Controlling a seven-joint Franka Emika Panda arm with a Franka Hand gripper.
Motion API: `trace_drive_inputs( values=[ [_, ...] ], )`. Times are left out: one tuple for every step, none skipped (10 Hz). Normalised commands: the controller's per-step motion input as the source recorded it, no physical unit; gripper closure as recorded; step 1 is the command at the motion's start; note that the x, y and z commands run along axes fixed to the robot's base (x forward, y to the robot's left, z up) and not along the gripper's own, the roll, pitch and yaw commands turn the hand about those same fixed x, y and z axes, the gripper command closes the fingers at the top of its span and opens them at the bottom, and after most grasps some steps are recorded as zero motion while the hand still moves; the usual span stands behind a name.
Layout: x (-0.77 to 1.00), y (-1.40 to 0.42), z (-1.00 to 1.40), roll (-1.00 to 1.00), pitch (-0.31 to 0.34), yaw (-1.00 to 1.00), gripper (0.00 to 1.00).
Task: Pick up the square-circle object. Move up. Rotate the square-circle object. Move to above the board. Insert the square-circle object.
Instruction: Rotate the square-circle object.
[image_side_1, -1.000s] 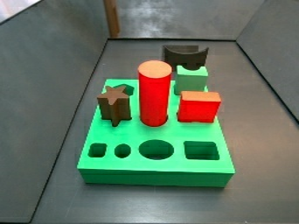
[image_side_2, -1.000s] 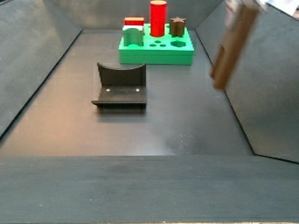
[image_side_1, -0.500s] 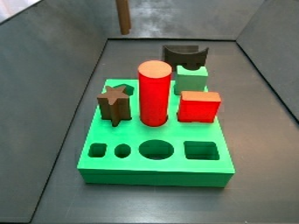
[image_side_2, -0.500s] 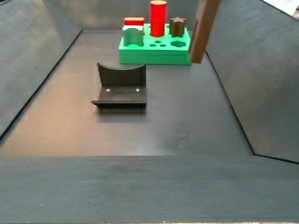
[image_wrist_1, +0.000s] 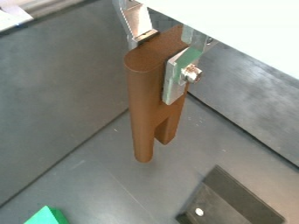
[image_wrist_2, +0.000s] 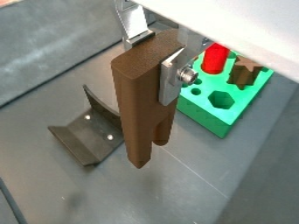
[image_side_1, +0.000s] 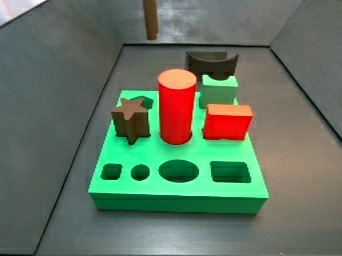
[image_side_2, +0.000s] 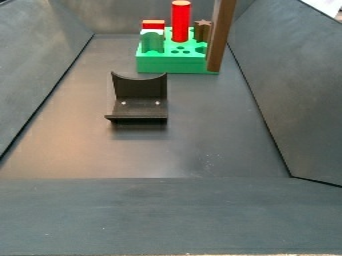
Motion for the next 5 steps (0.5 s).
trace_drive_inputs(
  values=[
    [-0.06, 0.01, 0.02, -0.01, 0.274, 0.04, 1.00],
    [0.00, 0.00, -1.00, -0.20, 0.173, 0.13, 1.00],
    [0.02, 0.00, -1.00, -0.19, 0.095, 0.10, 1.00],
    [0.04, 0.00, -1.00, -0.19, 0.037, 0.07, 1.00],
    [0.03, 0.01, -1.00, -0.16, -0.010, 0.03, 1.00]
  ],
)
